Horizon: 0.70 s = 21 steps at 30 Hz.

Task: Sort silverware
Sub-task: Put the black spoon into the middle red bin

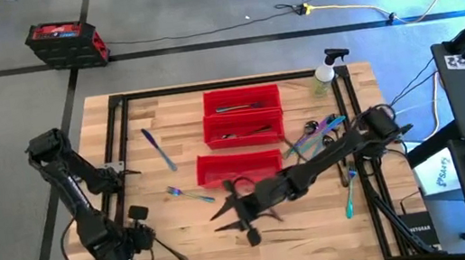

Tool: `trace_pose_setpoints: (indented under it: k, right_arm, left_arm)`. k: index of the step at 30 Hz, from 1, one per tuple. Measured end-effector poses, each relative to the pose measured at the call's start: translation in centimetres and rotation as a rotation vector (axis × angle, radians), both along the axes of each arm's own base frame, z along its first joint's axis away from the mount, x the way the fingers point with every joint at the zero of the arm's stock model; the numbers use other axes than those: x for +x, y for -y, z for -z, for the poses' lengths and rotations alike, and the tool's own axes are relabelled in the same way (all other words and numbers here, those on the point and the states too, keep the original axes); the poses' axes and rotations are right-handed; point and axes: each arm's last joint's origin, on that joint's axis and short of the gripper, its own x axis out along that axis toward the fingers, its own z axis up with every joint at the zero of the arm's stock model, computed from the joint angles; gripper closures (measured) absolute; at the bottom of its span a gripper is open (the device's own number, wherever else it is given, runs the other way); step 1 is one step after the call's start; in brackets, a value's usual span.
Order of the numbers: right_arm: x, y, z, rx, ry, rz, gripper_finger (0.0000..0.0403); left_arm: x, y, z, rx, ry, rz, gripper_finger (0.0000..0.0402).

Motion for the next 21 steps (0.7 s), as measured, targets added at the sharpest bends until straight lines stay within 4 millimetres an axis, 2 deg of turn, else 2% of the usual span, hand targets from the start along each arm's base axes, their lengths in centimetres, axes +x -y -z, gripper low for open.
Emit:
trace_pose_setpoints:
  k: [5, 11, 15, 21]
  right_arm:
    - [3.3, -1.3, 0.9, -0.05, -0.117, -0.002, 0.0281]
    - [5.8, -2.3, 1.6, -0.101, -0.141, -0.014, 0.0281]
    - [7.0, -2.8, 1.8, -0.104, -0.125, -0.019, 0.0281]
    - [7.5, -2.8, 1.6, -0.106, -0.111, 0.012, 0.0281]
  left_arm:
    - [-1.0, 0.0, 0.1, 0.023, -0.017, -0.027, 0.0393]
    - [-1.6, 0.0, 0.4, 0.06, -0.028, -0.038, 0.0401]
    - [-2.0, 0.5, 1.1, 0.083, -0.044, -0.018, 0.0401]
    - [-2.0, 0.8, 2.2, 0.126, -0.046, -0.047, 0.0401]
